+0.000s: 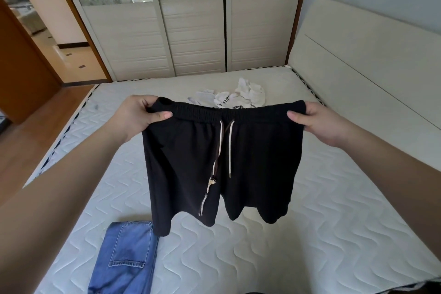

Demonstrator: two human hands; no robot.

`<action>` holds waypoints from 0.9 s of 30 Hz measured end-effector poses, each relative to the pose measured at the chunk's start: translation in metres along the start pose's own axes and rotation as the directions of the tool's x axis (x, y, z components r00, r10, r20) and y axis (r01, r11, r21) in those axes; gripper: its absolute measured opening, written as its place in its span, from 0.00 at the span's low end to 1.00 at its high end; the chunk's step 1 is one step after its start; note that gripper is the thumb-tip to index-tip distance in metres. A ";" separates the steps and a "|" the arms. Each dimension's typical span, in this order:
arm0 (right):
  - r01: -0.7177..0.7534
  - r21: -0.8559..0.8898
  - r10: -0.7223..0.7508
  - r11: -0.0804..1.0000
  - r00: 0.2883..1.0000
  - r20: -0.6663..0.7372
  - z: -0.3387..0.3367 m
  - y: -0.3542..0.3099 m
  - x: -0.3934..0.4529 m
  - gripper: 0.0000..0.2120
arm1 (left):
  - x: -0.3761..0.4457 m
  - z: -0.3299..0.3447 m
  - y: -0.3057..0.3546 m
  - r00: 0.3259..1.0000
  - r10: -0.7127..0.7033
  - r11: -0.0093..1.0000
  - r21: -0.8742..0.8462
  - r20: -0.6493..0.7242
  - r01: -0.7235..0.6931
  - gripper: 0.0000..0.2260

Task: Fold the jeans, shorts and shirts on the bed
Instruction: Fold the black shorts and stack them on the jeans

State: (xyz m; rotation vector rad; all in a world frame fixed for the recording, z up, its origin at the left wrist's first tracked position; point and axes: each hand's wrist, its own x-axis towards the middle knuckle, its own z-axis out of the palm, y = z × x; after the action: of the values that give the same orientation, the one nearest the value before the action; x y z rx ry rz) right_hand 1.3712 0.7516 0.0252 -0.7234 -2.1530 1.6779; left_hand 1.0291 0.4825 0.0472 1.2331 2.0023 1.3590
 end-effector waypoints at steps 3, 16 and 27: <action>0.003 0.094 -0.006 0.996 1.000 0.029 0.005 0.004 -0.002 0.16 | -0.004 -0.003 -0.002 0.996 -0.036 0.999 0.017 0.085 0.034 0.04; -0.125 0.415 0.139 0.901 0.990 -0.005 0.020 0.009 -0.006 0.21 | -0.035 0.029 0.004 0.931 -0.261 0.815 -0.459 0.254 0.354 0.18; -0.023 0.351 0.069 0.936 0.990 -0.120 0.029 0.008 -0.012 0.12 | -0.043 0.058 -0.002 0.973 -0.224 0.815 -0.559 -0.060 0.153 0.10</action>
State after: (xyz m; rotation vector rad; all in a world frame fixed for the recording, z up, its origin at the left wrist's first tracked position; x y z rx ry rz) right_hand 1.3668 0.7234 0.0106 -0.7574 -1.6983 1.9104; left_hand 1.0935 0.4755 0.0152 0.6785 1.5706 1.7724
